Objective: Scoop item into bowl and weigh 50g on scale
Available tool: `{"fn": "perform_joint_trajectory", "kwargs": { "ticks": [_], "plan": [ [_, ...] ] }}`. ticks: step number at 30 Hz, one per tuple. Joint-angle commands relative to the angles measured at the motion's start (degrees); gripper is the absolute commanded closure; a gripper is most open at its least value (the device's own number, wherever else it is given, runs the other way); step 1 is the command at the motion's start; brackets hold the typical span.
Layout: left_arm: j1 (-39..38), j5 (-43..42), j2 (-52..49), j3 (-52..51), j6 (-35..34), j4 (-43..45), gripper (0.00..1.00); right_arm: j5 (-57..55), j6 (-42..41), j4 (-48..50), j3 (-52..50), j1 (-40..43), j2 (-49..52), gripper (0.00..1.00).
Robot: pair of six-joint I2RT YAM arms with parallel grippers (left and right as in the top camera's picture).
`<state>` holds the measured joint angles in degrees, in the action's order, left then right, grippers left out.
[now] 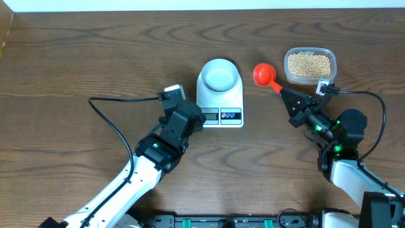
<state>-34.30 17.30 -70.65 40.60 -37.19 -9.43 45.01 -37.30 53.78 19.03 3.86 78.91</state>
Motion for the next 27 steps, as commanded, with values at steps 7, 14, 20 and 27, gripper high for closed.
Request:
{"fn": "perform_joint_trajectory", "kwargs": {
  "ticks": [7,14,20,27],
  "plan": [
    [-0.2,1.0,-0.1,1.2,4.2,1.0,0.93,-0.2,-0.3,0.3,0.8,0.2,0.2,0.99],
    [-0.1,-1.7,-0.1,1.6,9.8,4.4,0.93,-1.6,-0.3,0.3,0.8,0.2,0.2,0.99],
    [-0.1,-7.7,-0.1,3.4,13.4,4.3,0.93,-2.5,-0.3,0.3,0.8,0.2,0.2,0.99],
    [-0.1,-12.8,-2.4,6.3,17.8,3.5,0.93,-2.9,-0.3,0.3,0.8,0.2,0.2,0.99]
  ]
}}
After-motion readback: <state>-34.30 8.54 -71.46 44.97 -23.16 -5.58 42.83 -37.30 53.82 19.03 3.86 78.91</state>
